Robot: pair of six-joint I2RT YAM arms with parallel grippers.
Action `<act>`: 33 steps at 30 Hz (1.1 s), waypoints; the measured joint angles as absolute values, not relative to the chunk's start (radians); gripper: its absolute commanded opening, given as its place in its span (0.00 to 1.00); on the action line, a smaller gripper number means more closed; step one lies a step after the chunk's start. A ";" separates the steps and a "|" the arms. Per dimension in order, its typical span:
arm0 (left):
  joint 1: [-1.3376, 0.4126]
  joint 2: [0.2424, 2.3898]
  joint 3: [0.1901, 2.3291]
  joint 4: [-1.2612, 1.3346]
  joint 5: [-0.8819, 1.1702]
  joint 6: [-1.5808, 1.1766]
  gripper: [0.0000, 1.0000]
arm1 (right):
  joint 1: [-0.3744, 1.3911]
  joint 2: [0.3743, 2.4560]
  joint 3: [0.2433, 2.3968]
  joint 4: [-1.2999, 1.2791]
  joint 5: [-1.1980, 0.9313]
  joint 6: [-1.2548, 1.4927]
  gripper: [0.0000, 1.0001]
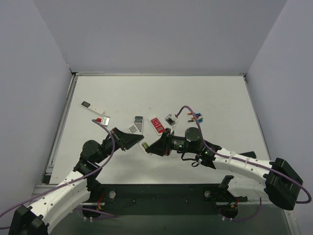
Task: Load the batteries into the remote control
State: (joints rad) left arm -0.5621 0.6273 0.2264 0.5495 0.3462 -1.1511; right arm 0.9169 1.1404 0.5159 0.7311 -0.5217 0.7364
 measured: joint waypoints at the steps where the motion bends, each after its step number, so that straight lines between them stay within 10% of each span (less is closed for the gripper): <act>1: -0.563 0.626 0.226 0.547 0.343 -1.147 0.00 | 0.916 1.137 0.520 0.719 -0.516 0.733 0.30; 7: -0.560 0.590 0.226 0.466 0.265 -1.067 0.00 | 0.834 1.064 0.560 0.507 -0.432 0.684 0.73; 17: -0.554 0.550 0.202 0.316 0.187 -0.982 0.00 | 0.421 0.998 0.741 0.011 -0.110 0.660 0.86; 27: -0.553 0.561 0.193 0.301 0.217 -0.960 0.00 | 0.202 1.345 0.990 -0.202 -0.042 0.434 0.61; 33: -0.548 0.566 0.192 0.300 0.248 -0.951 0.00 | 0.144 1.596 1.129 -0.252 -0.117 0.226 0.63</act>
State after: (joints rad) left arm -0.5480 0.5659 0.1921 0.2996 0.2478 -0.9512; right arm 0.1440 1.5955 1.1286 -0.2523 -0.1173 0.2264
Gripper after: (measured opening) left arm 0.337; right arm 0.606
